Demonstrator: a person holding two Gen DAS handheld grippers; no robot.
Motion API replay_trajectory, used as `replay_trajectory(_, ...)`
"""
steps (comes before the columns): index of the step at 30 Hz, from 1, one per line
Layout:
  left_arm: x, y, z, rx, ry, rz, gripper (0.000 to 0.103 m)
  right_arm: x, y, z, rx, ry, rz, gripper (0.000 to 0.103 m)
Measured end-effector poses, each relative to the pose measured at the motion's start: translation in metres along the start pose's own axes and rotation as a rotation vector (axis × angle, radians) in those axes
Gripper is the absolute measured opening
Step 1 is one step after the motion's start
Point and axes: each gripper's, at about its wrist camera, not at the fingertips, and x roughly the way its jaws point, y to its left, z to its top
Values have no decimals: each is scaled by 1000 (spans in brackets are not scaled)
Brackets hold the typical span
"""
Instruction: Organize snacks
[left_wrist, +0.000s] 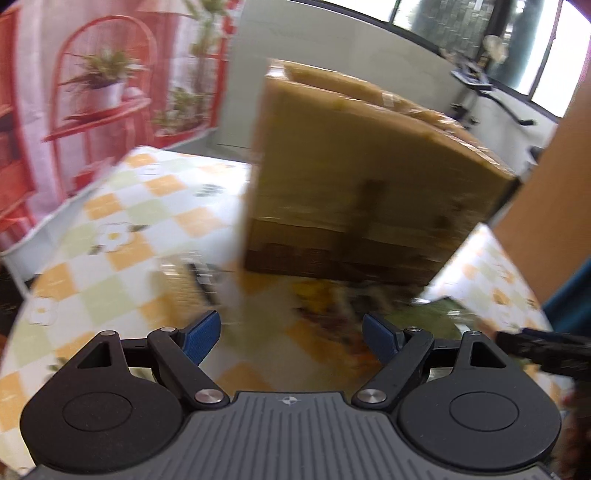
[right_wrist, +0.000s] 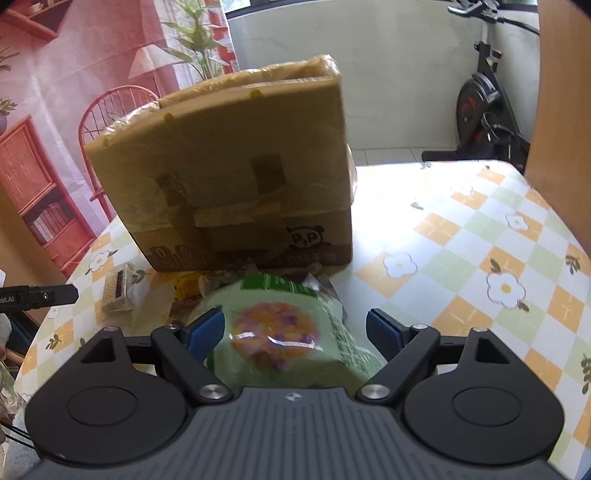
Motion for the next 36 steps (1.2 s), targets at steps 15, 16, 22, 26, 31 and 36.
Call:
replay_trajectory(15, 58, -58, -20, -104, 200, -339, 85, -9, -19, -22, 8, 11, 33, 86)
replay_trajectory(16, 63, -59, -23, -115, 216, -341, 85, -9, -19, -23, -1, 9, 34, 86)
replay_trajectory(22, 73, -72, -29, -69, 241, -336, 84, -4, -12, -29, -102, 10, 53, 85)
replay_trajectory(26, 78, -79, -32, -43, 237, -330, 82, -2, -17, -28, -91, 22, 66, 85)
replay_trajectory(31, 76, -79, -29, -15, 222, -322, 64, -1, -26, -28, -64, 27, 66, 86)
replay_trajectory(36, 73, -76, -28, -9, 217, -314, 62, 9, -35, -26, -21, 52, 98, 86)
